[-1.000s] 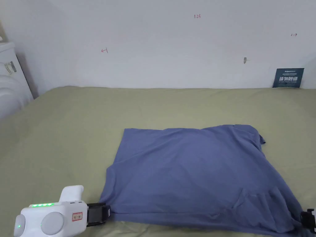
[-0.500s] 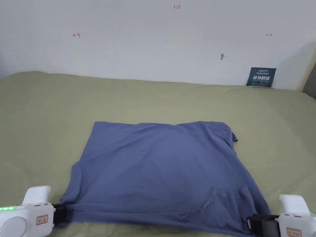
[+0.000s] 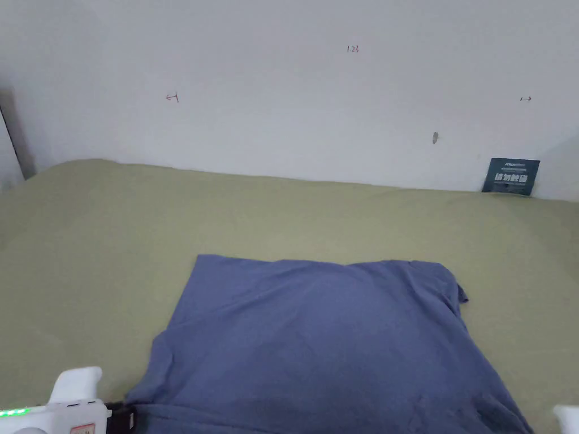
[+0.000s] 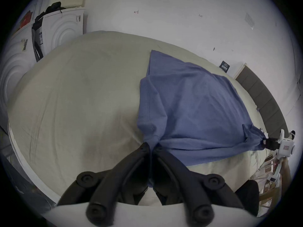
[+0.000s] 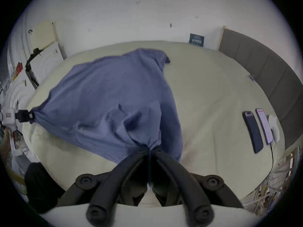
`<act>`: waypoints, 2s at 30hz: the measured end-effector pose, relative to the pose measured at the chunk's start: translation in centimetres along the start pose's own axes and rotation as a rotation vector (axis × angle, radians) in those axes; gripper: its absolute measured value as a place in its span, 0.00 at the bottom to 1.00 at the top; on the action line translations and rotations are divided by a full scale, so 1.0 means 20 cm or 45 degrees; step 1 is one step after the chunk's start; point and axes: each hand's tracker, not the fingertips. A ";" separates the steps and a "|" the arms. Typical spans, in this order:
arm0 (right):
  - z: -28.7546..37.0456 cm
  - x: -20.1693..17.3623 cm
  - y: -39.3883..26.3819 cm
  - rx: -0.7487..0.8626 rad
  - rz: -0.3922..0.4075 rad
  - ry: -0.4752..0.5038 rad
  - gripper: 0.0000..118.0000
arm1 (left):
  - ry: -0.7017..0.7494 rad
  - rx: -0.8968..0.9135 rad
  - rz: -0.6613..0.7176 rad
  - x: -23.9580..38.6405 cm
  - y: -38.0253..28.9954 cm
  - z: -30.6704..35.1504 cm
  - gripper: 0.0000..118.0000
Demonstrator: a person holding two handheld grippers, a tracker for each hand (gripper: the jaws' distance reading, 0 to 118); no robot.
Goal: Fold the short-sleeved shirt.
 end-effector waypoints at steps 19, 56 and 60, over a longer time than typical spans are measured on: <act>-0.64 0.03 0.90 -0.068 -0.136 -0.063 0.03 | 0.075 -0.152 -0.094 0.19 0.93 -0.54 0.11; -0.34 0.00 0.29 -0.154 -0.060 -0.057 0.00 | 0.116 -0.118 -0.021 0.10 0.49 -0.42 0.64; -0.37 0.04 0.29 -0.169 -0.085 -0.070 0.00 | 0.105 -0.151 -0.031 0.14 0.51 -0.56 0.64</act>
